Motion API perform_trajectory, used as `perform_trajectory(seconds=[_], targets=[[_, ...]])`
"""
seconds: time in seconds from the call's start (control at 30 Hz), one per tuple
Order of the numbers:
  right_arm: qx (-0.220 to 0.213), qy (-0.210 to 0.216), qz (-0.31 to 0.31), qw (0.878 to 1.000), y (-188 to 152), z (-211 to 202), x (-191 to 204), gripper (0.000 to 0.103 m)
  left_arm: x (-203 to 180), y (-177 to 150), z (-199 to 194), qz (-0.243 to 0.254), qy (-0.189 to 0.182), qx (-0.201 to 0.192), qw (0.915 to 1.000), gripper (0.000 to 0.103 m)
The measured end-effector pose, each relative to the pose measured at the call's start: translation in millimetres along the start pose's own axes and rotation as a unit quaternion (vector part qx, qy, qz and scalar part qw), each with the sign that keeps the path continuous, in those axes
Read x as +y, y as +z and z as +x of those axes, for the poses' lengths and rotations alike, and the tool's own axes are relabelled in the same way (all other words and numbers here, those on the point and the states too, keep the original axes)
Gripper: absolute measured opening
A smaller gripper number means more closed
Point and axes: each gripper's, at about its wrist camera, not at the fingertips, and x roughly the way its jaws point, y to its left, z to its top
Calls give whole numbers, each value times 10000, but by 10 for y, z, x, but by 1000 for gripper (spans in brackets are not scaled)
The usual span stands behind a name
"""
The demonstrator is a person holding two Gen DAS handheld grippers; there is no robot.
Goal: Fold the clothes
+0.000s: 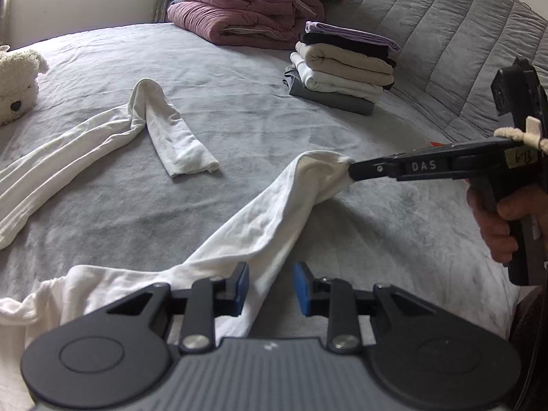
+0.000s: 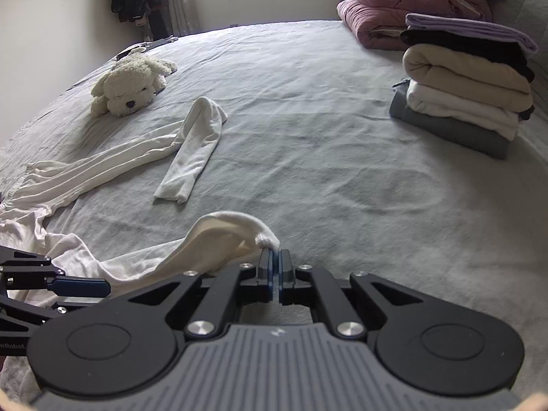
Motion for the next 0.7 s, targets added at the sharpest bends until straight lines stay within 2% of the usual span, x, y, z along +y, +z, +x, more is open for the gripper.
perform_trajectory(seconds=[0.33,0.53,0.7], targets=[[-219,-482,-42,9986,213,-113,-241,2,71,39,16,-24,108,-84,9999,31],[-308,-611,-241,9974,308,204,-194,2,135,57,66,-54,427,-110,9990,32],[-222,-502,-97,9984,314,534,-214,3,210,58,73,-149,604,-116,9980,33]])
